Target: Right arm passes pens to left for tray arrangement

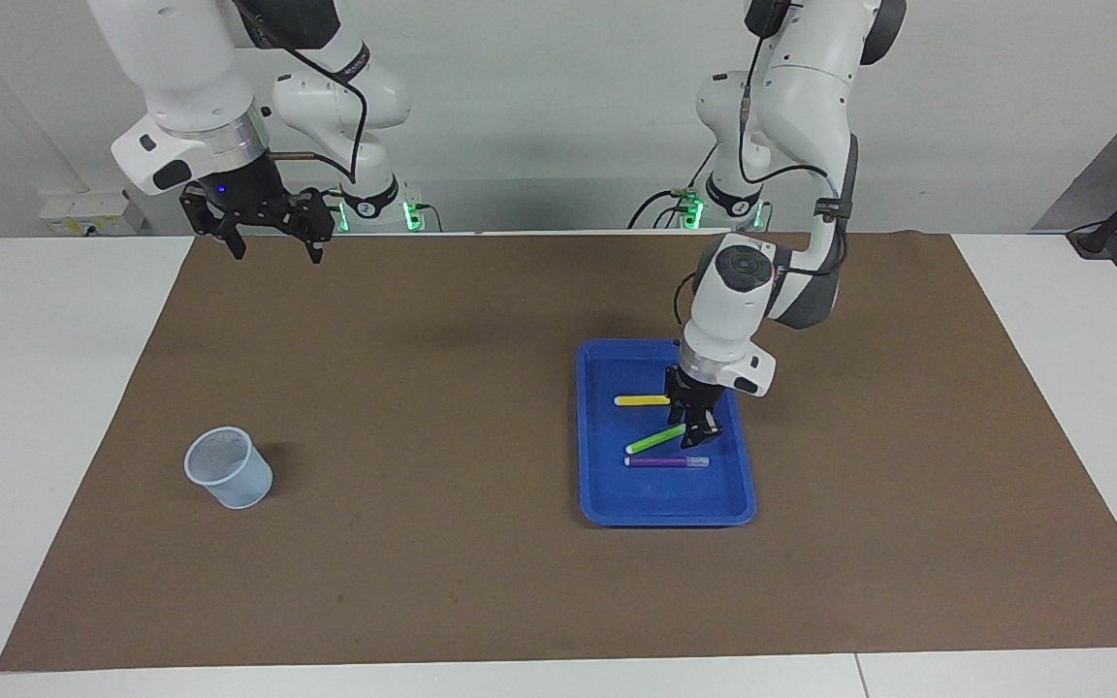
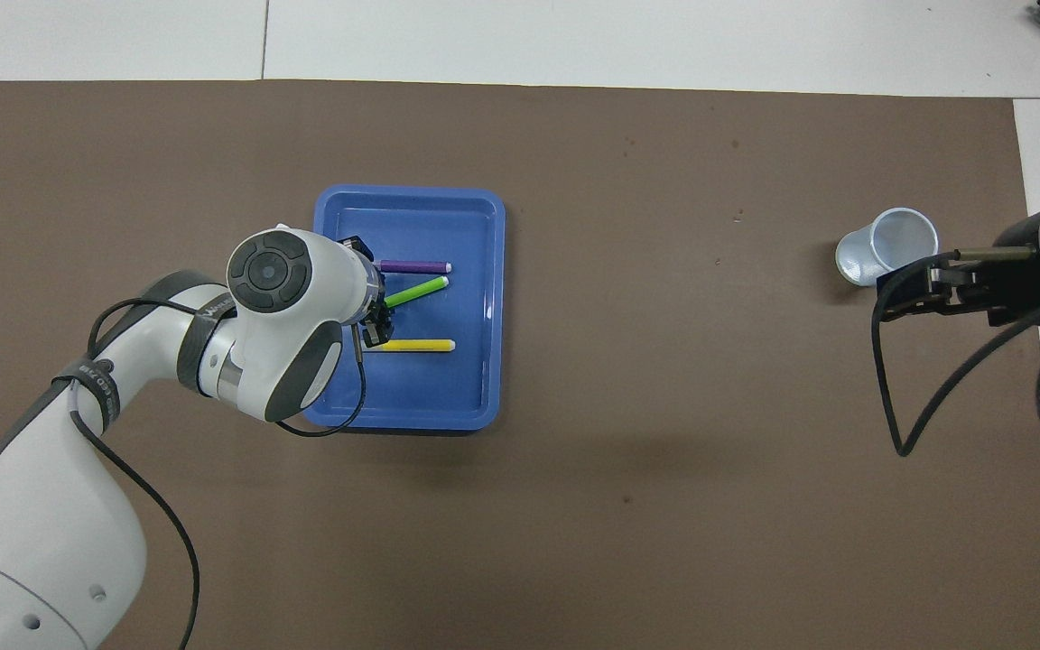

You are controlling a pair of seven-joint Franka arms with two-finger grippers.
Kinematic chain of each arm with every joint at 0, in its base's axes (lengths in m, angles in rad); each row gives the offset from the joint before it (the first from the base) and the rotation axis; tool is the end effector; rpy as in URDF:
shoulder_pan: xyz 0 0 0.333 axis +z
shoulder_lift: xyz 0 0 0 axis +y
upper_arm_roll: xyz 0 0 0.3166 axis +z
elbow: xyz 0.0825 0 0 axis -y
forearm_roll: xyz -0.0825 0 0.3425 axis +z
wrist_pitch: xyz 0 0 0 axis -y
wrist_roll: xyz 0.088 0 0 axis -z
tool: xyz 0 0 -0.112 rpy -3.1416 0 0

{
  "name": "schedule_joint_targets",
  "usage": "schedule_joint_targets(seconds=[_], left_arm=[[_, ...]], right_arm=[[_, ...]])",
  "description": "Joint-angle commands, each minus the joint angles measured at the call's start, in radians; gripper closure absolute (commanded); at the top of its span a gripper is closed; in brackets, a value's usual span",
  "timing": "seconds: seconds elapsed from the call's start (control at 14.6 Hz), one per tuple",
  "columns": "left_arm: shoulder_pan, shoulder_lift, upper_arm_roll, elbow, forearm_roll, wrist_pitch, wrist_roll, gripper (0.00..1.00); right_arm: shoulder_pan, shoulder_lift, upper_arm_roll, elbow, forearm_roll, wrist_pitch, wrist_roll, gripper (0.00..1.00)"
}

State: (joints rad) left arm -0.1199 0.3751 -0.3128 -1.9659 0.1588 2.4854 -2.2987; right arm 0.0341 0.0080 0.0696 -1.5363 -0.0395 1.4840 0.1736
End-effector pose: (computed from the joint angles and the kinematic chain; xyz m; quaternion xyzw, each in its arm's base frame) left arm 0.5489 -0.2406 0.3299 0.6281 0.7737 0.0150 0.0821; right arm 0.5041 0.0476 0.6235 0.9987 -0.0360 -0.0272 0.0234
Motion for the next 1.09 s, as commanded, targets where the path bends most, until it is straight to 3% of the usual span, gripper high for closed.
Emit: schedule_joint_targets(seconds=[0.0,0.27,1.03], left_arm=[[-0.004,-0.007,0.006,-0.036,0.024,0.046,-0.016,0.49],[-0.004,-0.002,0.008,-0.039,0.042,0.046,-0.015,0.49],[0.005,0.005,0.004,-0.036,0.133,0.043,0.048,0.62]], right_arm=[[-0.005,-0.028,0.006,-0.036,-0.003,0.010,0.009,0.00],[-0.005,-0.031,0.006,-0.039,-0.005,0.009,0.009,0.00],[-0.005,-0.031,0.006,-0.039,-0.003,0.010,0.026,0.00]])
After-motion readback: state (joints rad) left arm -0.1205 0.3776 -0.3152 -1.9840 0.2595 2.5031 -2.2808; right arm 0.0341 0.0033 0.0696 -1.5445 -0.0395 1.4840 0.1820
